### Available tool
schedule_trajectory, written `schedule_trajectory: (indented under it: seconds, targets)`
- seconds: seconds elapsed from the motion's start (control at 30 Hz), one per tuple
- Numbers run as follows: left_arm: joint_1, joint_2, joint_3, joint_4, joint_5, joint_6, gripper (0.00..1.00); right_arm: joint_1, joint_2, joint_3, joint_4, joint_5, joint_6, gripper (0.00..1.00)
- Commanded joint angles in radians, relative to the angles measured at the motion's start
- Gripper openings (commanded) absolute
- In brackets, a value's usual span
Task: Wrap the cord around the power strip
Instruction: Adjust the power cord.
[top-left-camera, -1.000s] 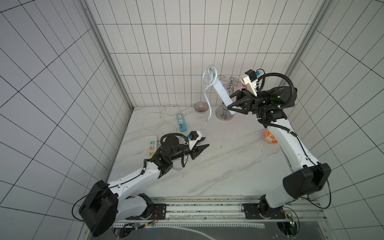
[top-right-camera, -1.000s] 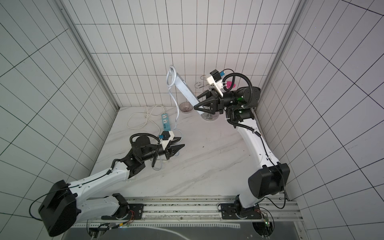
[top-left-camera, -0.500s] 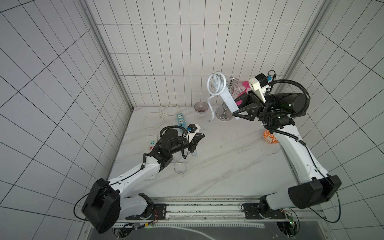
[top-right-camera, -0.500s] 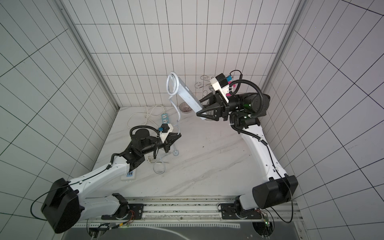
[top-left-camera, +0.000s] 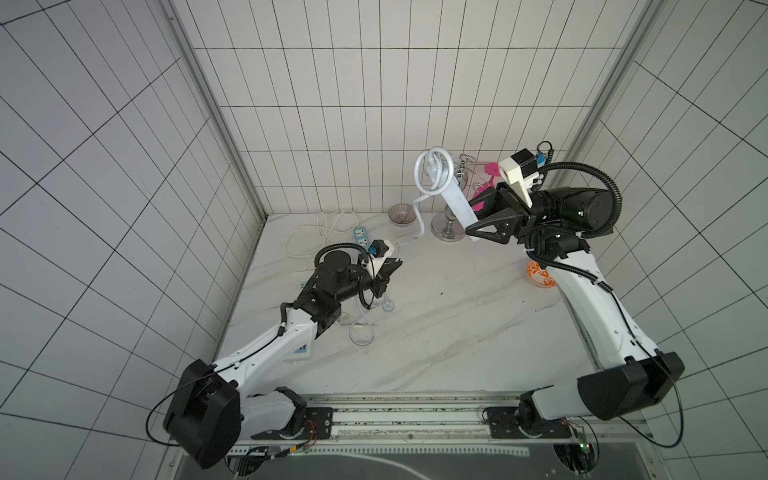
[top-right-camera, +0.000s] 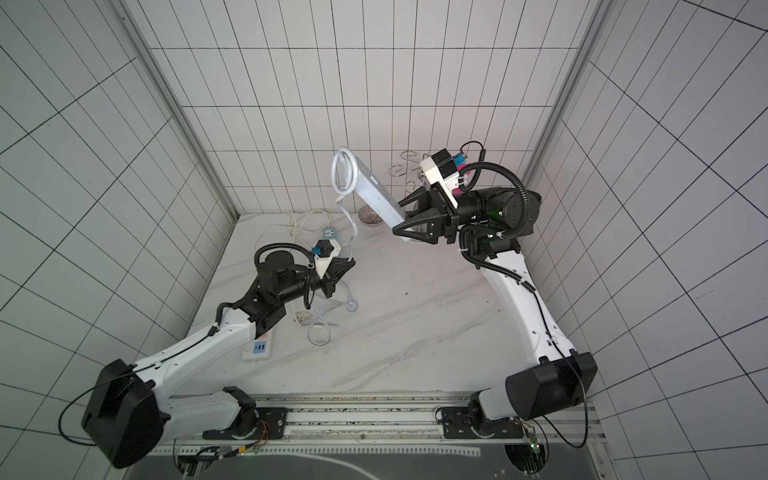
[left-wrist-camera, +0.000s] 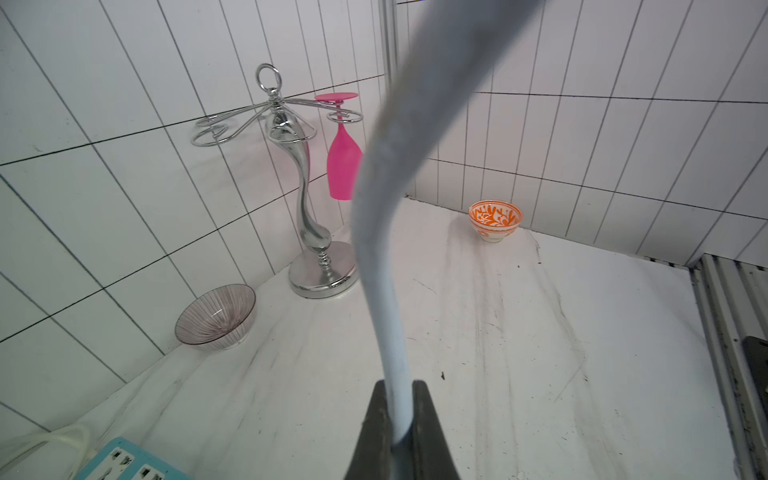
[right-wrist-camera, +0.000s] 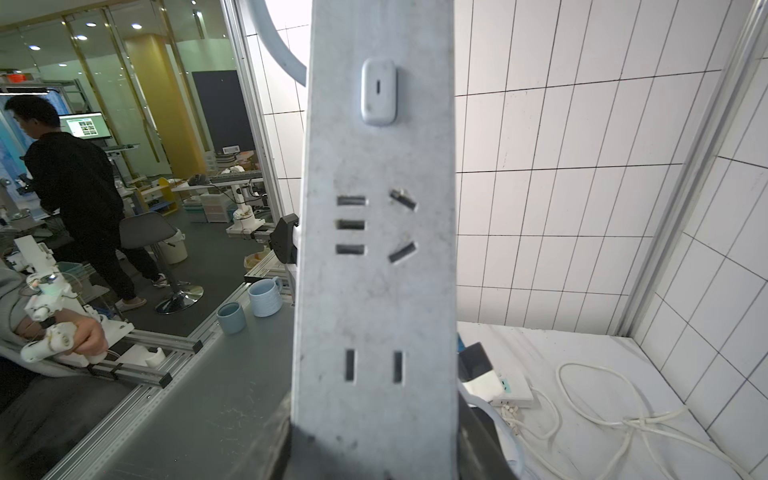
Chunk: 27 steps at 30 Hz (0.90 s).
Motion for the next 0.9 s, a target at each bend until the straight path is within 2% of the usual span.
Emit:
schedule_trajectory:
  seconds: [0.0, 0.23, 0.37, 0.47, 0.53, 0.67, 0.87]
  targets:
    - [0.092, 0.090, 0.124, -0.114, -0.075, 0.006, 0.00, 0.048, -0.034, 0.007, 0.008, -0.060, -0.032, 0.00]
    - [0.247, 0.178, 0.393, -0.245, -0.409, 0.021, 0.00, 0.061, -0.079, -0.047, -0.017, -0.080, -0.022, 0.00]
    - [0.299, 0.255, 0.543, -0.298, -0.448, 0.028, 0.00, 0.078, -0.091, -0.125, -0.008, -0.080, -0.014, 0.00]
    - [0.286, 0.330, 0.689, -0.363, -0.446, 0.055, 0.00, 0.083, -0.083, -0.142, 0.043, -0.080, 0.026, 0.00]
    - [0.267, 0.361, 0.758, -0.392, -0.486, 0.095, 0.00, 0.081, -0.072, -0.108, 0.054, -0.080, 0.035, 0.00]
    - [0.239, 0.349, 0.793, -0.418, -0.587, 0.178, 0.00, 0.050, -0.018, -0.032, 0.094, -0.080, 0.080, 0.00]
    - [0.237, 0.211, 0.705, -0.392, -0.620, 0.221, 0.00, -0.063, 0.085, -0.047, 0.268, -0.057, 0.204, 0.00]
